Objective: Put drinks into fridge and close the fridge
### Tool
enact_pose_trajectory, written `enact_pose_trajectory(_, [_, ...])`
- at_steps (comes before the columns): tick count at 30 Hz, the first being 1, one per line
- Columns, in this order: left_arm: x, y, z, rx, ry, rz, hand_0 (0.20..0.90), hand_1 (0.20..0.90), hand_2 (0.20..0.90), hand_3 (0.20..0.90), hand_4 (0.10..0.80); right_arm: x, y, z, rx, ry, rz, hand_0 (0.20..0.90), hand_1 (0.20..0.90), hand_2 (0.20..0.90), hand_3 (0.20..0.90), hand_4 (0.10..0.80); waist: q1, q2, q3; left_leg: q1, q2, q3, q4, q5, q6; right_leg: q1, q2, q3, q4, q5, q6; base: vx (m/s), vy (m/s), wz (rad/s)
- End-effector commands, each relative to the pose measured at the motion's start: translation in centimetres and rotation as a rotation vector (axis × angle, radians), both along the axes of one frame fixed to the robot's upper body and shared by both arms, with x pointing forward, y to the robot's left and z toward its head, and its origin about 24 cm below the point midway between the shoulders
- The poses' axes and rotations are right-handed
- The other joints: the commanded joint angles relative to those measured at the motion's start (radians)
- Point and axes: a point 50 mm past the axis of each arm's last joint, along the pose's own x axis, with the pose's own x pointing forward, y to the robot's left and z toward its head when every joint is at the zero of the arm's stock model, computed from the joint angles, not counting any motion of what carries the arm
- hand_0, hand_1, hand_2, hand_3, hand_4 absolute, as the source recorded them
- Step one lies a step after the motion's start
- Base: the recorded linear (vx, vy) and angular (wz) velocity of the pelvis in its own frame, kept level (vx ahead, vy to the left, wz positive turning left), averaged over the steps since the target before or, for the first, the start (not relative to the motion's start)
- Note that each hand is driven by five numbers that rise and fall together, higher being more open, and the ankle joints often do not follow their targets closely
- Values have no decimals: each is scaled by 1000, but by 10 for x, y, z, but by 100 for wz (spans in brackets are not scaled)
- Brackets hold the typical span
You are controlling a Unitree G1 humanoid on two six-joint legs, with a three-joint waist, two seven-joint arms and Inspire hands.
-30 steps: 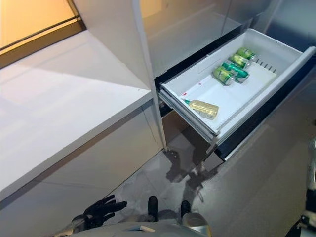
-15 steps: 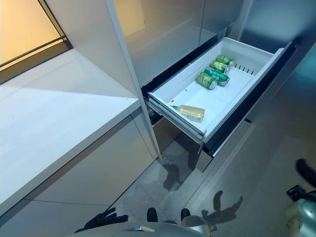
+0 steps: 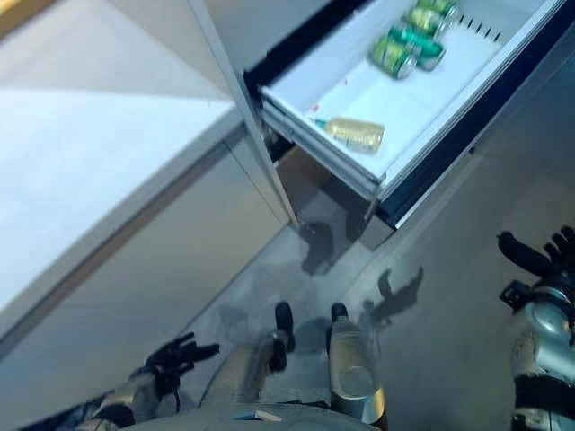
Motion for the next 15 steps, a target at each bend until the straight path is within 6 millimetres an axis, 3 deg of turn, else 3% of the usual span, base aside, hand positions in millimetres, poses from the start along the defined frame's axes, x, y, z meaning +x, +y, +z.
enact_pose_trajectory(1, [-6,15,4,62,14,37,900,900,900,900,800,21,2,63,-212,-155,79,900,900,900,900,800,10,-18,-49,-59,-16,-2,192,-163,63,-27,33,-52,20,29,-50,-106,-61,2])
enact_pose_trajectory(8, [6,11,8,93,16,13,900,900,900,900,800,52,24,80,-267,-149,227,900,900,900,900,800,40,-27,-29,-121,-18,-11,353,-232,71,-48,25,-71,131,-18,-73,-16,-53,4])
enact_pose_trajectory(15, [6,6,5,111,64,-23,900,900,900,900,800,87,60,102,-404,-126,417,900,900,900,900,800,74,-28,-30,-121,-20,-22,411,-247,69,-23,16,-77,160,-23,-76,82,-26,6])
